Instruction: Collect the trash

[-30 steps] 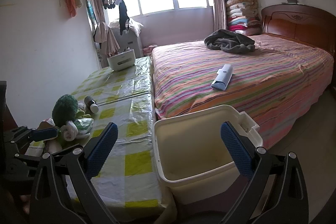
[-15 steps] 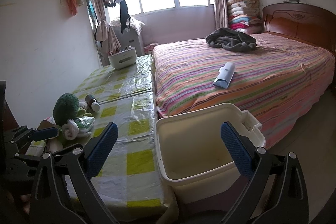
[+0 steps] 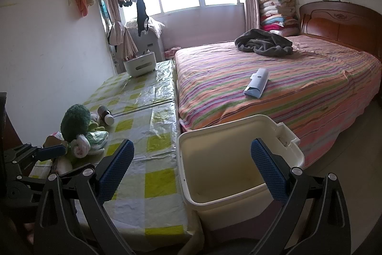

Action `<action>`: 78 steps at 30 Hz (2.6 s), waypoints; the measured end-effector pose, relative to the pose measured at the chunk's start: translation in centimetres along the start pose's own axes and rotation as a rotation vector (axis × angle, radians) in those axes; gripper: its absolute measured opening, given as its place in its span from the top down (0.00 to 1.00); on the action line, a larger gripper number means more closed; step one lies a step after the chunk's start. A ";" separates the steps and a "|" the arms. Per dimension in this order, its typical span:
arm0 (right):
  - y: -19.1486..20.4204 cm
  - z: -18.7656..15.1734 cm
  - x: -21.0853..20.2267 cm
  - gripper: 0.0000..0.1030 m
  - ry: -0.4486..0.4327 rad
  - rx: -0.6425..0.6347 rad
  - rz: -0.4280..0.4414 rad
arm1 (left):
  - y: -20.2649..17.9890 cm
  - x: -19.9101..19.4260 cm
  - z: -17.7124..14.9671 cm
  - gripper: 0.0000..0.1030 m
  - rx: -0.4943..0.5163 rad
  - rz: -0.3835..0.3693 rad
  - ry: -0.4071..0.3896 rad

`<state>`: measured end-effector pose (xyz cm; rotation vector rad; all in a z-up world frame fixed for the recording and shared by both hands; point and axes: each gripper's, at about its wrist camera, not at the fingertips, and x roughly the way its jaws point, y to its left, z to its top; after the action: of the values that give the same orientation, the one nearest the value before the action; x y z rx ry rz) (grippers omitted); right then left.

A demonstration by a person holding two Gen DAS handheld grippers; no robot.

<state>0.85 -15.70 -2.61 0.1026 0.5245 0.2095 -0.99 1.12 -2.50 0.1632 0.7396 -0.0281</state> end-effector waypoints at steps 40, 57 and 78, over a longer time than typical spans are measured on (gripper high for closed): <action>3.1 0.9 0.9 0.06 0.019 -0.085 0.071 | 3.1 -2.8 -0.2 0.26 -0.057 0.080 -0.065; 10.0 1.6 1.9 0.06 -0.011 -0.219 0.220 | 9.9 -4.8 -4.2 0.26 -0.209 0.188 -0.054; 23.5 4.6 9.3 0.06 0.067 -0.285 0.558 | 17.1 -7.3 -10.6 0.26 -0.400 0.247 -0.036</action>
<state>7.01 9.09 0.42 -0.0395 0.5189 0.8314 -12.02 19.43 -2.91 -0.1284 0.6712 0.3492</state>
